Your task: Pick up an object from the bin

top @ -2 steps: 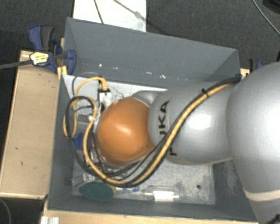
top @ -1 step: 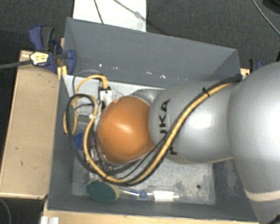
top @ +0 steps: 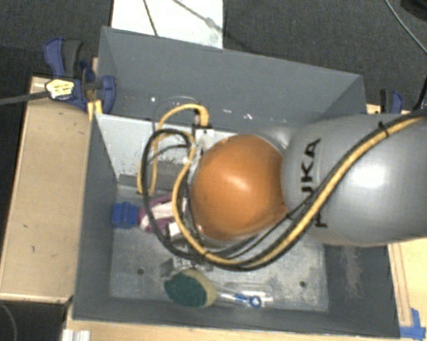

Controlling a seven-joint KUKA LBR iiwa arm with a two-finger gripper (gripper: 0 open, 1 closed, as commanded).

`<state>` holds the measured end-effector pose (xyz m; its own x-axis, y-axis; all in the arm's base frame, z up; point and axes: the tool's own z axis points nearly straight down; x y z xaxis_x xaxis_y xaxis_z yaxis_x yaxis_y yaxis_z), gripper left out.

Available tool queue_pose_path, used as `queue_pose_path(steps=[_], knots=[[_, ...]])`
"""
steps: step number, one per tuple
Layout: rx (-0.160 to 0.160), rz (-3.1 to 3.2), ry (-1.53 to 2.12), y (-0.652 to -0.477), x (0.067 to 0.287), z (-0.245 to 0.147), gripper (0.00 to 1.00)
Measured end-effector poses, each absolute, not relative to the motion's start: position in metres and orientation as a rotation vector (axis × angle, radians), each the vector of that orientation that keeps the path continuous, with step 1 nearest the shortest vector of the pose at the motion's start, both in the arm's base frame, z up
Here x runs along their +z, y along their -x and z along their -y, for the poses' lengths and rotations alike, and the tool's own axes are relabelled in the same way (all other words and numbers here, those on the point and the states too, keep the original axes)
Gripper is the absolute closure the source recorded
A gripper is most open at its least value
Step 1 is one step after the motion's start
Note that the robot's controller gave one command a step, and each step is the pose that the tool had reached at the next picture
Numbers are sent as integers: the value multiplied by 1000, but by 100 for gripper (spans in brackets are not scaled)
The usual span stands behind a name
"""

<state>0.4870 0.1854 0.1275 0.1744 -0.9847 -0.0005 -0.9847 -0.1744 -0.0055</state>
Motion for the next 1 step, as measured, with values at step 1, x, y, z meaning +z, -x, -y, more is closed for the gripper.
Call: queue_pose_path(steps=[1], knots=[[-5,-2037,2381,-483,226,-188,100]])
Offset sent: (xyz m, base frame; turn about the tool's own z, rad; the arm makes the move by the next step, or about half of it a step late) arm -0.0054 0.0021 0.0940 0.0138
